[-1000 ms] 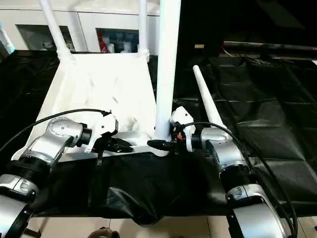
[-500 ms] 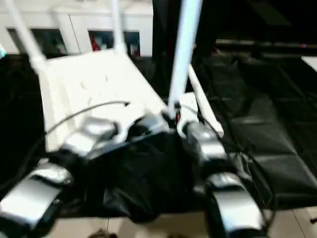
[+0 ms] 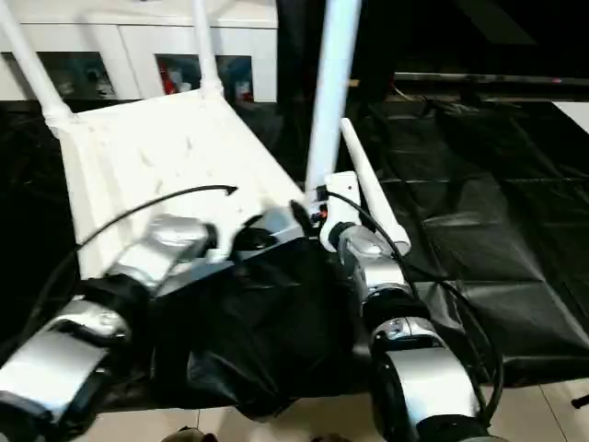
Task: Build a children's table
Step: Rotate leg to tighten
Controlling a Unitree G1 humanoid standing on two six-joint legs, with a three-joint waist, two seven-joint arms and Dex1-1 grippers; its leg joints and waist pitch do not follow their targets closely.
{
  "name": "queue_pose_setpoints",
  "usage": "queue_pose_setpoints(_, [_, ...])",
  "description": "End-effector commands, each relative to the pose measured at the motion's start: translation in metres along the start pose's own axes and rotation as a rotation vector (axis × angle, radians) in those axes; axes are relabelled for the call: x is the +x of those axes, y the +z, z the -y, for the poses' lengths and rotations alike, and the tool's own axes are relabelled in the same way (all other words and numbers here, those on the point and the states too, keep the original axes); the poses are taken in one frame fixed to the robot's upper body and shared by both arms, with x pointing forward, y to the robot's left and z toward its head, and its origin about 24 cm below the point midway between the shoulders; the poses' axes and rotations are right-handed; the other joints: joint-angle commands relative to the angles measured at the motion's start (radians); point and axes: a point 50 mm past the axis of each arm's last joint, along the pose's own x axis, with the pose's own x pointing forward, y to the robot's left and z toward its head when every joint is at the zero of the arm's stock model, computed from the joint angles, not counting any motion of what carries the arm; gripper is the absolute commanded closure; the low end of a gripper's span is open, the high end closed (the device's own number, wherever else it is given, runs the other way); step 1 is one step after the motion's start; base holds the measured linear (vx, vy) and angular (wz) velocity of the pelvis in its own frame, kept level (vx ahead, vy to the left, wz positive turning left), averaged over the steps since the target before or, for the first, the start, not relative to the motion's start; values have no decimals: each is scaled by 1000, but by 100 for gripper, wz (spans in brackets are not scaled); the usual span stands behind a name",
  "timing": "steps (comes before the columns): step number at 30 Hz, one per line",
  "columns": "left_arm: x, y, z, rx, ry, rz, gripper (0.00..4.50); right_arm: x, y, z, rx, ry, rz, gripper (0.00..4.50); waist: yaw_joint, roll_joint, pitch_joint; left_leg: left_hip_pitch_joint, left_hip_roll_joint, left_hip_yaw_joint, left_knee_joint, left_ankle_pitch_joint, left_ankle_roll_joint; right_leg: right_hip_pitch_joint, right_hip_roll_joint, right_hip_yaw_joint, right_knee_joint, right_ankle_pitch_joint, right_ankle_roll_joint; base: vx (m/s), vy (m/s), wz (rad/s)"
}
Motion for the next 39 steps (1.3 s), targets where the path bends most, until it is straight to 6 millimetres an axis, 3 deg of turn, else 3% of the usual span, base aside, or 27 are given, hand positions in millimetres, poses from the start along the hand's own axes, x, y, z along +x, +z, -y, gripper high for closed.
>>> queue_pose_setpoints(1, [1, 26, 10, 111, -144, 116, 450, 3, 1, -23, -112, 240, -21, 84, 10, -4, -85, 13, 48, -21, -60, -130, 100, 66, -72, 56, -55, -75, -255, 0, 0, 0])
queue_pose_setpoints(5, [-12, 14, 11, 150, -230, 91, 450, -14, -1, -13, -197, 347, -69, 84, 20, 2, -83, 20, 52, -20, -60, -145, 99, 59, -72, 57, -58, -97, -260, 0, 0, 0])
queue_pose_setpoints(9, [-23, 8, 12, 155, -289, 89, 450, -25, 1, -6, -225, 415, -91, 84, 31, 1, -78, 25, 56, -21, -67, -200, 57, 56, -74, 59, -64, -178, -242, 0, 0, 0])
queue_pose_setpoints(14, [-36, 3, 13, 159, -345, 81, 450, -36, 5, -3, -243, 509, -113, 84, 35, 1, -80, 23, 55, -20, -66, -182, 59, 55, -73, 61, -59, -149, -244, 0, 0, 0])
queue_pose_setpoints(19, [-39, 0, 12, 158, -348, 76, 450, -37, 7, -4, -227, 541, -105, 121, 40, -1, -79, 24, 54, -21, -67, -186, 50, 54, -74, 61, -63, -182, -233, 0, 0, 0])
queue_pose_setpoints(26, [-37, 1, 14, 152, -342, 81, 450, -38, 1, -10, -189, 556, -105, 172, 43, -1, -82, 23, 54, -21, -65, -161, 53, 54, -73, 61, -59, -153, -231, 0, 0, 0])
queue_pose_setpoints(28, [-32, 3, 10, 129, -275, 85, 450, -33, -5, -5, -152, 429, -114, 176, 43, 0, -81, 24, 54, -21, -66, -167, 51, 53, -73, 60, -61, -157, -233, 0, 0, 0])
queue_pose_setpoints(33, [-18, 10, 2, 69, -122, 91, 450, -22, -17, 4, -78, 156, -131, 178, 25, -1, -75, 28, 47, -25, -71, -231, 1, 50, -76, 60, -78, -284, -203, 0, 0, 0])
queue_pose_setpoints(36, [3, 21, 1, 28, -6, 85, 450, -8, -22, 4, 37, -92, -119, 178, 15, 3, -78, 27, 46, -27, -71, -224, -11, 50, -76, 62, -78, -278, -196, 0, 0, 0])
queue_pose_setpoints(38, [7, 23, 1, 16, 17, 85, 450, -6, -22, 3, 63, -130, -118, 178, 13, 0, -78, 28, 44, -27, -70, -219, -9, 50, -75, 61, -80, -268, -196, 0, 0, 0])
queue_pose_setpoints(39, [17, 31, 2, -12, 75, 90, 450, 3, -22, -4, 110, -184, -113, 178, 14, 5, -80, 26, 42, -25, -68, -207, 1, 51, -74, 62, -77, -246, -199, 0, 0, 0])
